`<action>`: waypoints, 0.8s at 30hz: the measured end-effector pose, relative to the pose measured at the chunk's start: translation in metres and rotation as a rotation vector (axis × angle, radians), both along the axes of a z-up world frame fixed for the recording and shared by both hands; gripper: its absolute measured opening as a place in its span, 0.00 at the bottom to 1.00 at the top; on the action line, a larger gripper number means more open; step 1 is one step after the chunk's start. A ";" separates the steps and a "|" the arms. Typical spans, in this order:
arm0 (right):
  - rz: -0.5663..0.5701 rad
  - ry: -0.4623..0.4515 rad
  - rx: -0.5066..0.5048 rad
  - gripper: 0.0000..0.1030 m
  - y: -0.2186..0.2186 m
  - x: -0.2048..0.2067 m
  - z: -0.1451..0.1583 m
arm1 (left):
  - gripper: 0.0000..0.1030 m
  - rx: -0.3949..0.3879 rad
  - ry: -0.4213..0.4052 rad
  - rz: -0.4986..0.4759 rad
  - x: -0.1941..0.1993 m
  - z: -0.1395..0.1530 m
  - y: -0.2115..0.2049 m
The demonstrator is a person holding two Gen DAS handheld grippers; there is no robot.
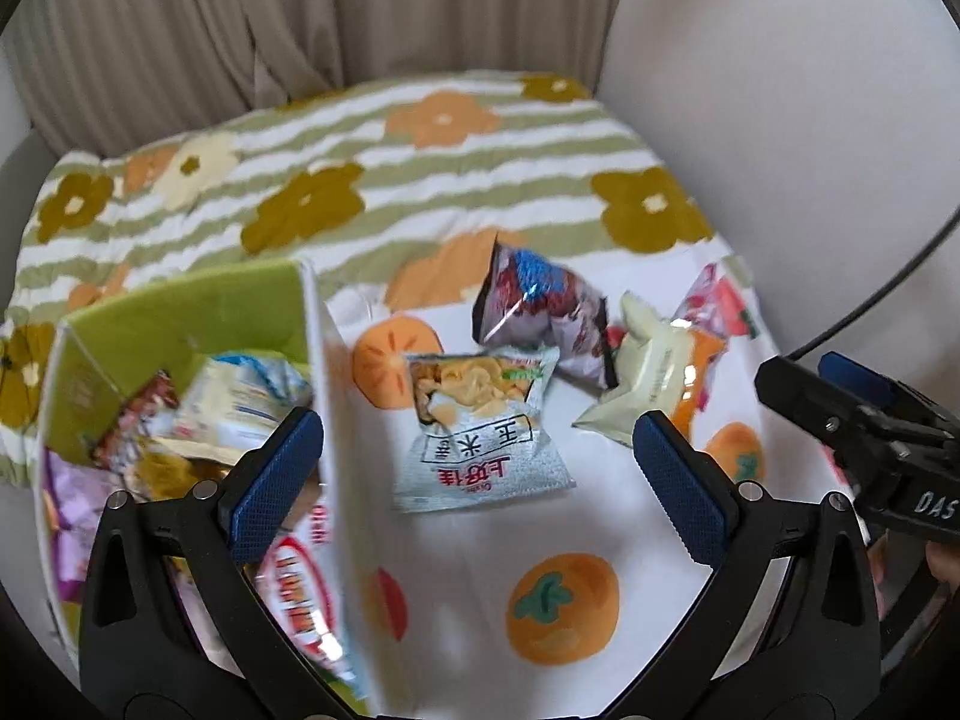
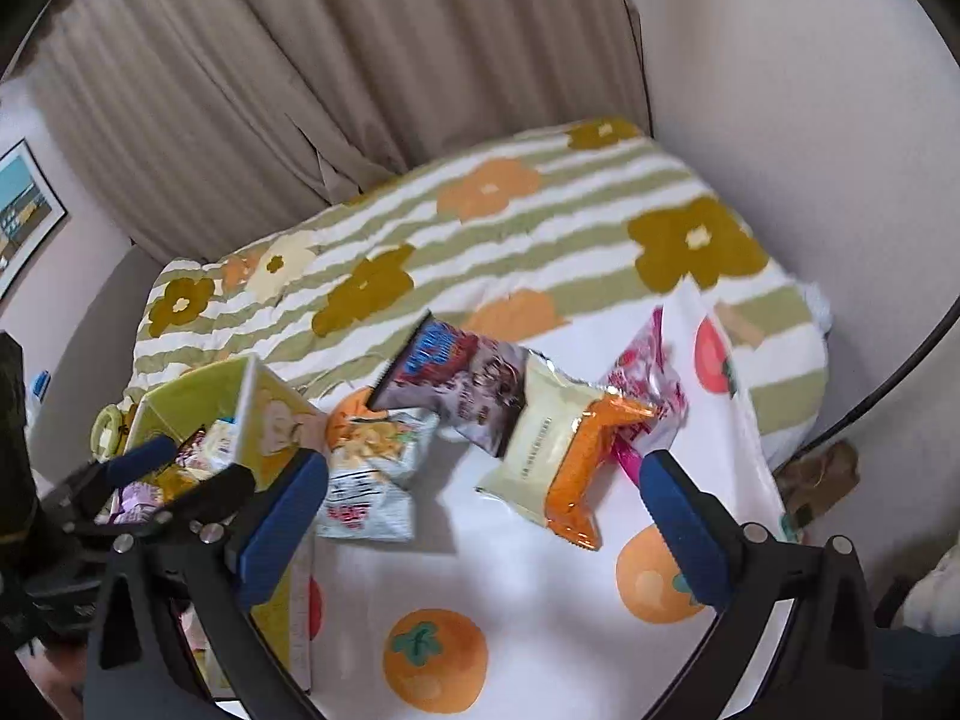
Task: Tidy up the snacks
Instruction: 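Move both grippers back toward the remaining snacks on the sheet, then grasp a potato chip bag with the left gripper while the right grasps a cream-orange bag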
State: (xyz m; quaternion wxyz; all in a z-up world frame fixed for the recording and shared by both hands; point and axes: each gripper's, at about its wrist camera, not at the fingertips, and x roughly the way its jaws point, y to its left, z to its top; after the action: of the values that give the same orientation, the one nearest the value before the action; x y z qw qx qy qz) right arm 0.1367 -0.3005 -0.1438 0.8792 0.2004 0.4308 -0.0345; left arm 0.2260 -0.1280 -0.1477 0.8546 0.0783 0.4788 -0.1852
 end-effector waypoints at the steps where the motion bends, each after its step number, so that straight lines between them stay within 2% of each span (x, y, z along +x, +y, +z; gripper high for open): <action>1: 0.000 0.015 0.019 1.00 -0.007 0.006 -0.009 | 0.99 0.020 0.006 0.007 0.003 -0.009 -0.008; 8: 0.015 0.088 0.141 1.00 -0.038 0.034 -0.057 | 0.99 0.132 0.040 0.057 0.021 -0.061 -0.040; 12: 0.012 0.134 0.214 1.00 -0.041 0.046 -0.084 | 0.99 0.185 0.054 0.094 0.030 -0.086 -0.045; 13: 0.009 0.142 0.225 1.00 -0.041 0.048 -0.090 | 0.99 0.218 0.044 0.099 0.031 -0.091 -0.048; 18: -0.007 0.162 0.246 1.00 -0.041 0.058 -0.109 | 0.99 0.335 -0.003 0.070 0.034 -0.105 -0.064; 24: -0.037 0.161 0.253 1.00 -0.043 0.061 -0.116 | 0.97 0.383 -0.006 0.030 0.034 -0.115 -0.079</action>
State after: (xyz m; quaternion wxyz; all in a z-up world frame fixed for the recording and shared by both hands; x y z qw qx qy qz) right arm 0.1979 -0.3439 -0.2596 0.8088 0.3141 0.4970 -0.0118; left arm 0.2602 -0.2070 -0.2622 0.8282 0.2331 0.5037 -0.0775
